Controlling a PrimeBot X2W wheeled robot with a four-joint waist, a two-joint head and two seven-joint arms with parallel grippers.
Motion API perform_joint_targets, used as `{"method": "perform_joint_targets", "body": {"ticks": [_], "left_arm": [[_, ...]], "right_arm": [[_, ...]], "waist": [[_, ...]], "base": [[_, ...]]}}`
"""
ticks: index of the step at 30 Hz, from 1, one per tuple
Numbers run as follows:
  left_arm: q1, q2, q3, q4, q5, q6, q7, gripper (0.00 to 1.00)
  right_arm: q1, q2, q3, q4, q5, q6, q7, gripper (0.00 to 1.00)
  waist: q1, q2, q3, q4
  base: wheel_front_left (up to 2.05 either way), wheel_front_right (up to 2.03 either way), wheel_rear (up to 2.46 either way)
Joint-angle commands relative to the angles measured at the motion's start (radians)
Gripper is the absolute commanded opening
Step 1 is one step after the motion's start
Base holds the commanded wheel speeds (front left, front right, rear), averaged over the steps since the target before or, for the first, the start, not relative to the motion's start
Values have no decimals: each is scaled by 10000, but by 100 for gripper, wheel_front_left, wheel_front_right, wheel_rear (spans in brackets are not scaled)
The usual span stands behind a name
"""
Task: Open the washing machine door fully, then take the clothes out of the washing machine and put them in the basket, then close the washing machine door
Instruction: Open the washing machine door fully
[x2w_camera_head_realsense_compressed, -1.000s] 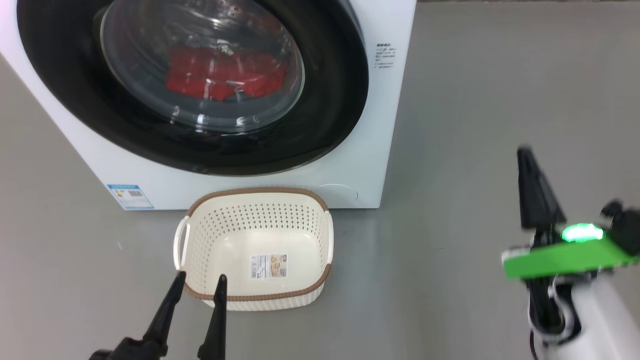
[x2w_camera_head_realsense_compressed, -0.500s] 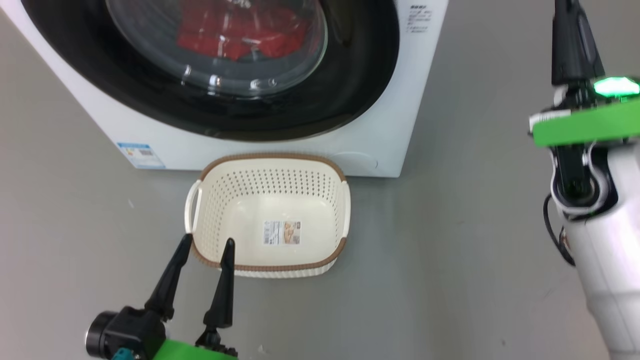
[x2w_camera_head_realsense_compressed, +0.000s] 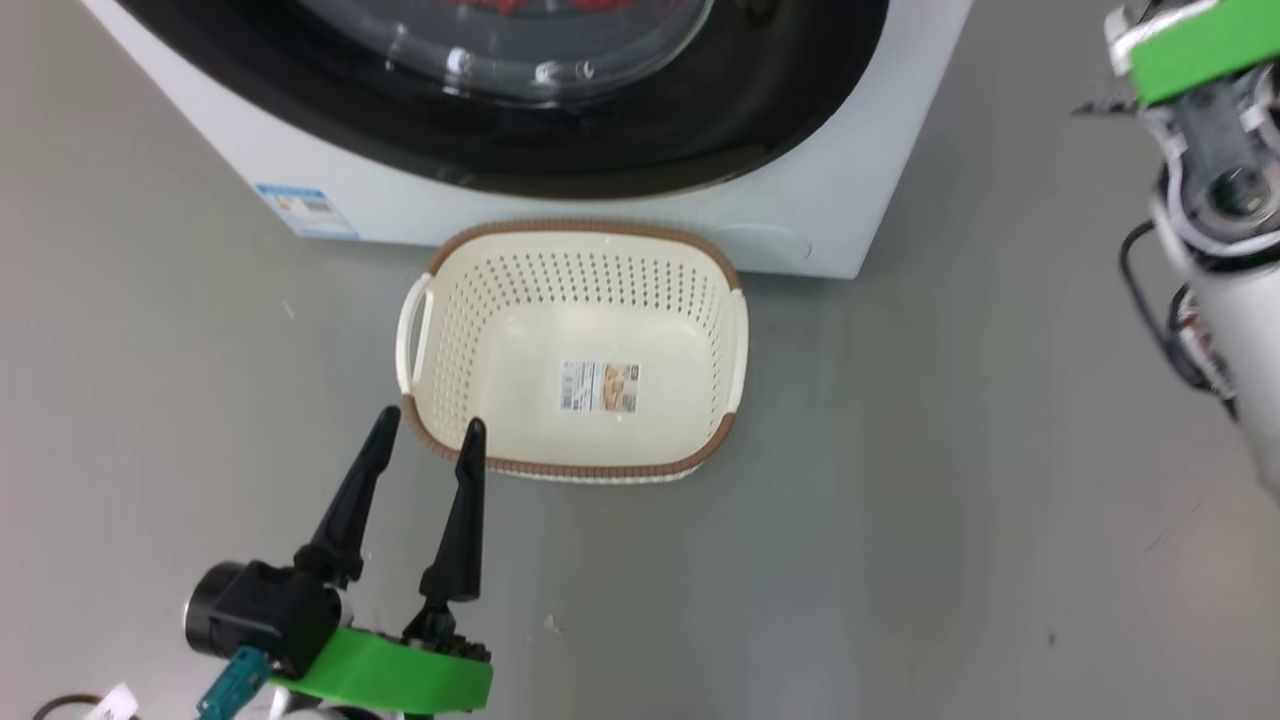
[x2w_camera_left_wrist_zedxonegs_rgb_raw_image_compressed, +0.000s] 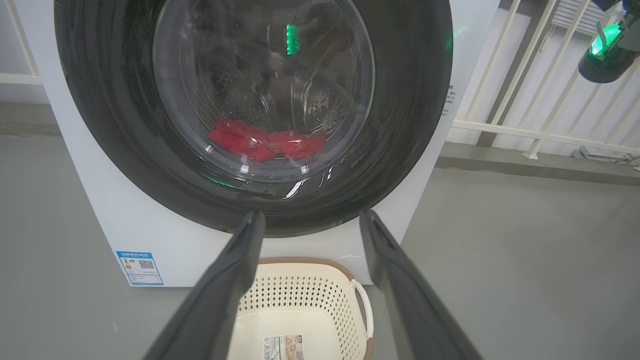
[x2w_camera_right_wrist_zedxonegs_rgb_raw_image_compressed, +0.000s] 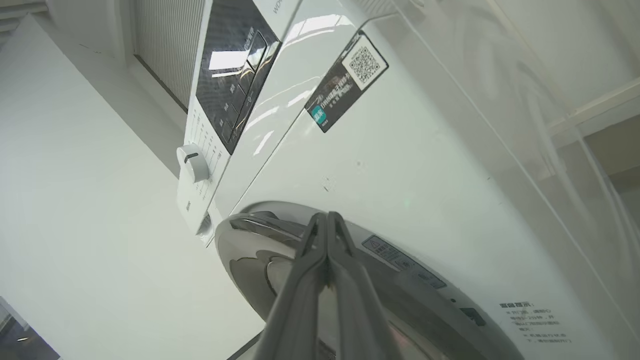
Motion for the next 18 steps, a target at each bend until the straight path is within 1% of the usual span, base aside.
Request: {"method": "perform_joint_targets", "body": {"ticks": [1,5,8,11,15,18], "left_arm": [[-302,82,263,-248,-12,-84,-88,100],[-540,82,205,-243,-45,-103,-88,100],[-660,82,194,-215,-72,-123,-88,100],[-738,82,166,-192,-101,-148,-88,100],[-854,81,91,-220,-154,-176,-88,100],[-934,81,53,-251,-189,-190,-88,100]], "right_arm": [[-279,-87,94,-222,472,-7,315,0],[-843,-403,215,-195,1702,-7,1547,0],[-1161,-597,298,-42,2306,-7,2517,0],[-1469,-707,262,207,2752,-7,3303,0],[-1913,-823,108,925,3207,-7,4222,0],[-2250,-777,29,1507,3565,-7,4952,0]], "waist": [[-1,-1,432,250],[-1,-1,793,368],[-1,-1,1001,424],[-1,-1,1208,466],[-1,-1,1481,557],[-1,-1,1668,616]], "base": [[0,0,0],[0,0,0],[0,0,0],[0,0,0],[0,0,0],[0,0,0]]}}
